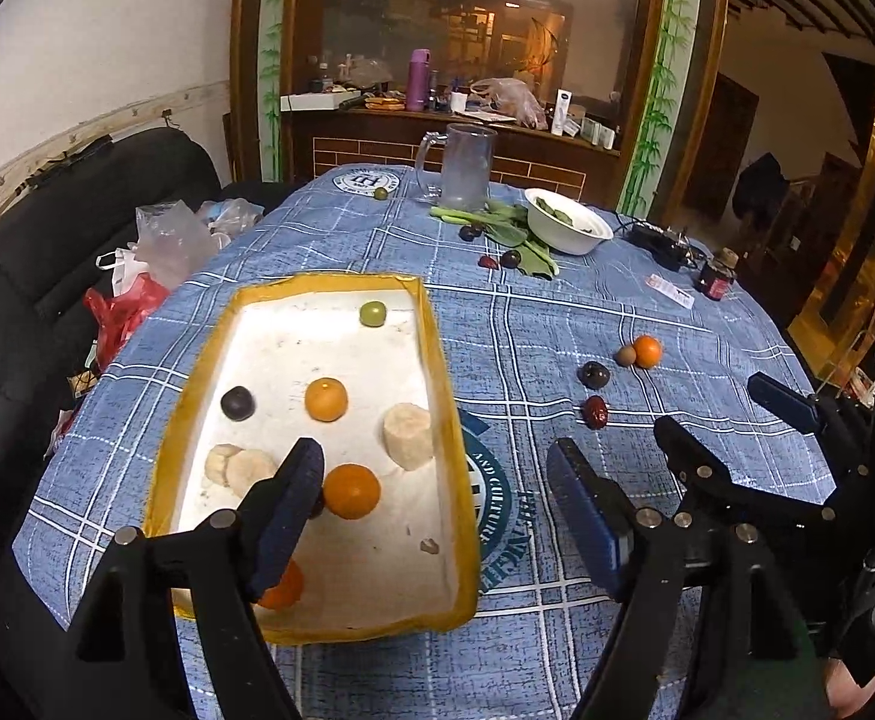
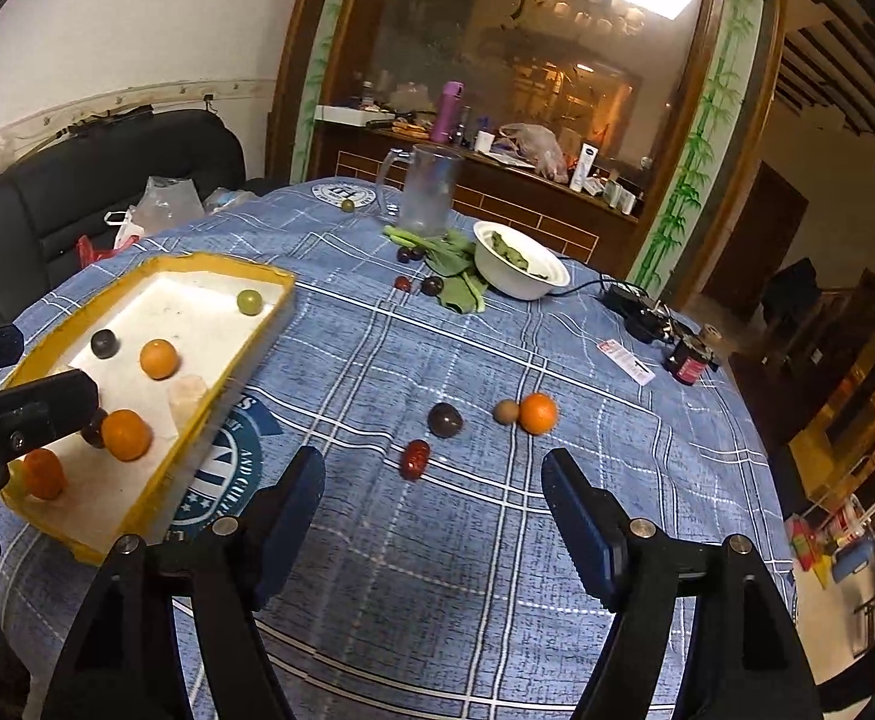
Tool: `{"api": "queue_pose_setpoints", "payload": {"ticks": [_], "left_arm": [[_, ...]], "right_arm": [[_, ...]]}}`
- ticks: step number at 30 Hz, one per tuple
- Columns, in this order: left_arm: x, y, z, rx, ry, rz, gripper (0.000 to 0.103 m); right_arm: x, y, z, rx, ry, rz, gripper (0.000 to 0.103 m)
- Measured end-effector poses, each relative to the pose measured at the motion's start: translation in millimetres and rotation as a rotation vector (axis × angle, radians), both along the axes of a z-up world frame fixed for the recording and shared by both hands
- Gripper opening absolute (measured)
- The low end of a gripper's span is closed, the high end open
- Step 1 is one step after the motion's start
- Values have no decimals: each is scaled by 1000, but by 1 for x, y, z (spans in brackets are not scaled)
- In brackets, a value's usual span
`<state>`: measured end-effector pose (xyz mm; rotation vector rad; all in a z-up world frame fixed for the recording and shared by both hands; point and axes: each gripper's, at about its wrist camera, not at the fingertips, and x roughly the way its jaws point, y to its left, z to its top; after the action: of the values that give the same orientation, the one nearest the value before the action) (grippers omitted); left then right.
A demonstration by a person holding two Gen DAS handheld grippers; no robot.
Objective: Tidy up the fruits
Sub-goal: 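Move both grippers back toward the remaining fruits, then grasp the red date with the left gripper while the right gripper grasps a tangerine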
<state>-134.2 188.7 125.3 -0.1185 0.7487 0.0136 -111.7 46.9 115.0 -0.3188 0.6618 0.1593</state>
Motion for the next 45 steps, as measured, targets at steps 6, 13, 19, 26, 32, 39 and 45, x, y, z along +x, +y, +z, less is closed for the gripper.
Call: {"api": "queue_pose_setpoints", "payload": {"ticks": [6,13,19,26,32,39,45], "left_arm": [[19,-18,7,8,-21,-38,80],[63,-59,-15,-12,23,-144,82],[102,-100,-48,10,75,-253,82],[135,-119,-85,34,149,-294,59],[148,-117,-109,32,200,-288,55],[143,-125,-109,93,148,-282,17],[135,-110,-91,22,132,-263,17]], "right_arm": [[29,-57,-3,45,42,-87,78],[83,-162,-33,249,198,-239,68],[124,-168,-55,374,272,-189,46],[179,-145,-72,448,305,-146,46],[200,-131,-93,474,348,-134,46],[198,-132,-96,529,340,-100,37],[190,-135,-85,543,311,-113,37]]}}
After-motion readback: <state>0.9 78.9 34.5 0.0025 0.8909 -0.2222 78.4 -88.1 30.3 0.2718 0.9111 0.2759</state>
